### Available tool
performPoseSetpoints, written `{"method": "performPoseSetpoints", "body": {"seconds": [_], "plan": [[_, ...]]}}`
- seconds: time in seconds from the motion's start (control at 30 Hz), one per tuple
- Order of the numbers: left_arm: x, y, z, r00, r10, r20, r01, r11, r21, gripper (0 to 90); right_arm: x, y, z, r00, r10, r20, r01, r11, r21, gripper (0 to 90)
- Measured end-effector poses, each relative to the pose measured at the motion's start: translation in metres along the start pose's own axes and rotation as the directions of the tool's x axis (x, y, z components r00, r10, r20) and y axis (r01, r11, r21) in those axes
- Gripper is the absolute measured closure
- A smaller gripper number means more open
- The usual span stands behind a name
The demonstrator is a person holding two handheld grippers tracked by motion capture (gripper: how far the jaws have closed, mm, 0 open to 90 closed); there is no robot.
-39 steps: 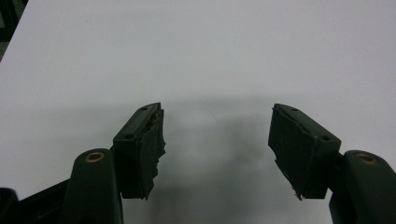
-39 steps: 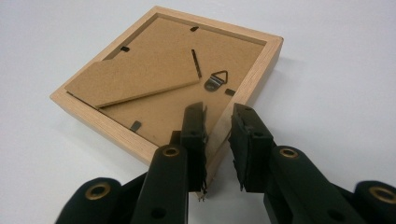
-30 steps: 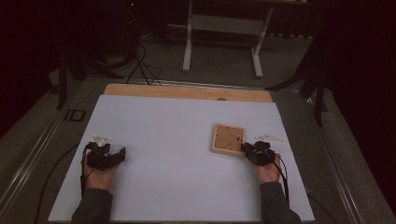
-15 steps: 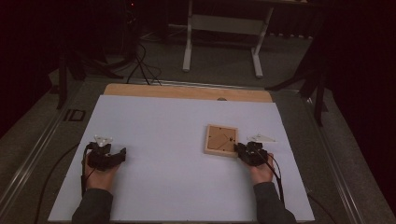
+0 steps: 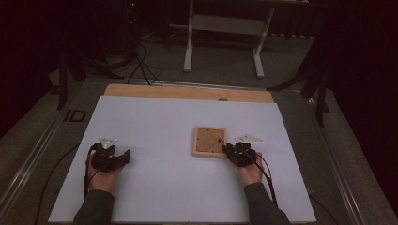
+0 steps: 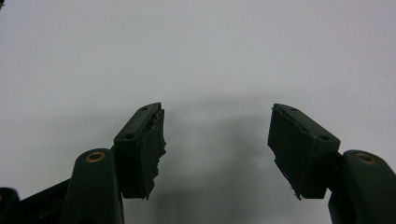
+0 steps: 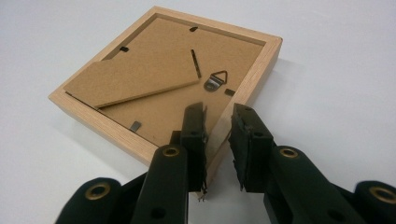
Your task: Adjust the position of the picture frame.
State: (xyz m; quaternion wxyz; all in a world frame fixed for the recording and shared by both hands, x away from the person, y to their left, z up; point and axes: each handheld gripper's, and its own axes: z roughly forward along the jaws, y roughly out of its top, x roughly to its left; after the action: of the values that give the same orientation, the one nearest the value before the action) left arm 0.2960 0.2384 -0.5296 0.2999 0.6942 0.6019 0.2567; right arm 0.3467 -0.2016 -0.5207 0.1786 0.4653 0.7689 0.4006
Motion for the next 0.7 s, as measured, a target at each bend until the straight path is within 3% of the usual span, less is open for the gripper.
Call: {"method": "performPoseSetpoints", "body": {"seconds": [0.7], "plan": [[-0.022,0.000,-0.006,0.9947,0.053,0.088,-0.052,0.9986,-0.012,38.1,0.038,0.007,0.017,0.9977,-0.035,-0.058,0.035,0.999,-0.003,75.3]]}}
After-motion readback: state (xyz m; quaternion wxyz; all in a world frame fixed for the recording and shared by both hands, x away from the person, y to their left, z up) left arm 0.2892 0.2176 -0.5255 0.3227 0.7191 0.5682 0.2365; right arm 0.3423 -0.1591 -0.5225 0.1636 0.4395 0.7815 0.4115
